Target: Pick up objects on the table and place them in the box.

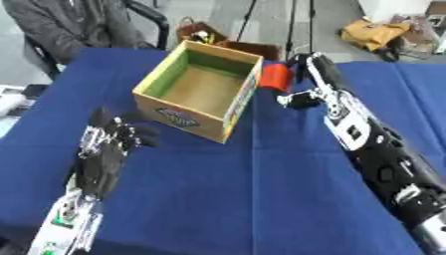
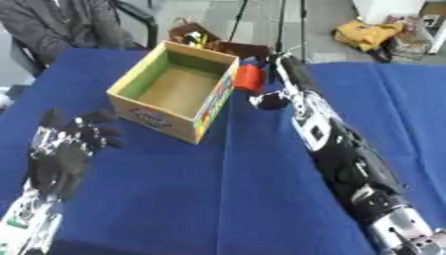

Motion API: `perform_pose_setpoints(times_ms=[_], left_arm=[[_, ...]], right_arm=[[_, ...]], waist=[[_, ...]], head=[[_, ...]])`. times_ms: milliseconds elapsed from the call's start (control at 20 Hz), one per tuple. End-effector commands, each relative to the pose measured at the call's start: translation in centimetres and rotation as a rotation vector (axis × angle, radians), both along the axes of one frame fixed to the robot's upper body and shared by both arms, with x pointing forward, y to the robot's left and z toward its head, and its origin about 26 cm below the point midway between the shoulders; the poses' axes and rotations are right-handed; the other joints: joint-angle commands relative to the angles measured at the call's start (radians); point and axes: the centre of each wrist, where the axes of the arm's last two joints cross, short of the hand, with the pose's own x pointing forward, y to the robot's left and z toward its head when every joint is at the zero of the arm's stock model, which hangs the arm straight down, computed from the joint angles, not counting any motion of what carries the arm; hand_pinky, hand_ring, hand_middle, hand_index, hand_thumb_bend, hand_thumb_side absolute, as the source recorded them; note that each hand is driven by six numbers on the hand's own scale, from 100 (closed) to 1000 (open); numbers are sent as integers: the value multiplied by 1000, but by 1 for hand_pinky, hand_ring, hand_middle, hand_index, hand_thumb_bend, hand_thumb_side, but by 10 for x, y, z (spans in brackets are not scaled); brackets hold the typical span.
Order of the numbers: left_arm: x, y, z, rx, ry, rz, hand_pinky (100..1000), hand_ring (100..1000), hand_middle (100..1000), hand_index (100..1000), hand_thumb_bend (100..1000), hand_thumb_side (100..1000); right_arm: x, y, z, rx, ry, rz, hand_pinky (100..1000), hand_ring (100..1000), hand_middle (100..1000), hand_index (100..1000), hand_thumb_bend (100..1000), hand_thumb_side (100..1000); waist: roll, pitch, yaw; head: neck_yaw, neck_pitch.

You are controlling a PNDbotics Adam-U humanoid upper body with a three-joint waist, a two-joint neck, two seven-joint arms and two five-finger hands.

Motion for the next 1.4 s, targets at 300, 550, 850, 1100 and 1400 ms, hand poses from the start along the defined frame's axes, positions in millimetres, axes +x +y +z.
perform_pose_setpoints(times_ms=[300,550,850,1100,1400], left_arm=[[0,-8,5,-7,-18,-44,636,688,717,790,425,1000],[1,-22,6,-12,-18,-98,636,688,717,790,434,1000],[2,-27,9,-14,-28,-119,636,689,717,789,438,1000],[4,-42,19,-21,-52,-187,636,689,717,789,438,1000],[5,-51,23,-28,-63,-223,636,689,717,789,445,1000]], right_arm=[[3,-5,41,27,-83,11,626,587,307,366,100,100],[4,-9,57,29,-119,7,630,588,310,368,100,100],[5,-6,57,22,-113,8,632,590,316,374,100,100],[9,-13,41,-36,-71,-32,636,596,329,390,100,100],[9,-14,15,-143,5,1,726,702,564,661,277,473]], waist=[[0,-14,30],[-11,-6,100],[-14,1,120],[-18,23,194],[-23,40,221]], head=[[-23,-26],[-80,-76],[-103,-104],[-191,-134],[-224,-143]])
